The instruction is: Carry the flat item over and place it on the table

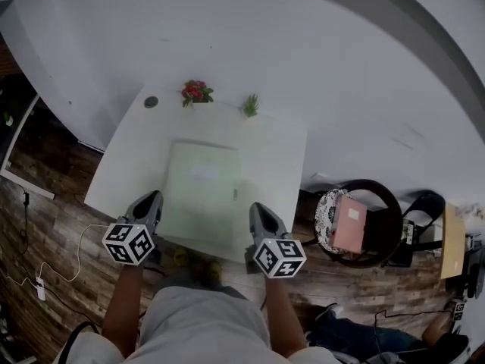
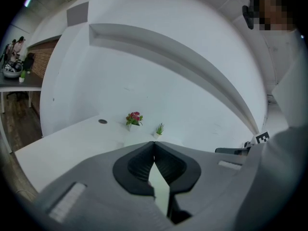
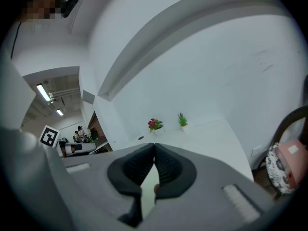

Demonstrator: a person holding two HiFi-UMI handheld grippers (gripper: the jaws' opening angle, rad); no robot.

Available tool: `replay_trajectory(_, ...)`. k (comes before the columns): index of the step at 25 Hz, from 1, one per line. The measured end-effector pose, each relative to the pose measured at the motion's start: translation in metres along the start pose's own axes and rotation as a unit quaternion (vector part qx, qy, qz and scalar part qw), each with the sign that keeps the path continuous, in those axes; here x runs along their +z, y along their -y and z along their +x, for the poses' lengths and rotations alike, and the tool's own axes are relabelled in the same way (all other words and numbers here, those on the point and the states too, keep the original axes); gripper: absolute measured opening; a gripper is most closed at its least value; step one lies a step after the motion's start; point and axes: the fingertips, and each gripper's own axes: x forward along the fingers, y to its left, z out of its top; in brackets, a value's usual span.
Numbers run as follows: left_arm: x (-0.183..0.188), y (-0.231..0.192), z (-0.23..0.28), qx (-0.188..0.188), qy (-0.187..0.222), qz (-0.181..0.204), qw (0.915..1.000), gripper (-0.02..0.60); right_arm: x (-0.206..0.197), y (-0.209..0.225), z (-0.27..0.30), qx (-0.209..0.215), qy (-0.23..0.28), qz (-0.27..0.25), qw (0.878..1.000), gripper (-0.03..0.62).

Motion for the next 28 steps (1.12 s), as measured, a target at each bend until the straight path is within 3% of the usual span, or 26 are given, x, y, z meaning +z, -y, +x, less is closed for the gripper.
replay_trajectory(9,0.045,0.018,-0.022,-0.003,0.059,0.028,0.9979,0.008,0.04,-0.001,-0.024,-0.002,0.041,-0.037,0.998,0.003)
replay_trajectory(20,0.102,0.044,-0.042,0.011,0.118,0.12,0.9856,0.008,0.09,0.006,-0.05,-0.008,0.087,-0.083,0.993,0.003)
replay_trajectory(28,0.12,0.053,-0.051,0.015,0.15,0.133,0.9796,0.008,0.11,-0.001,-0.055,0.002,0.105,-0.105,0.989,0.003)
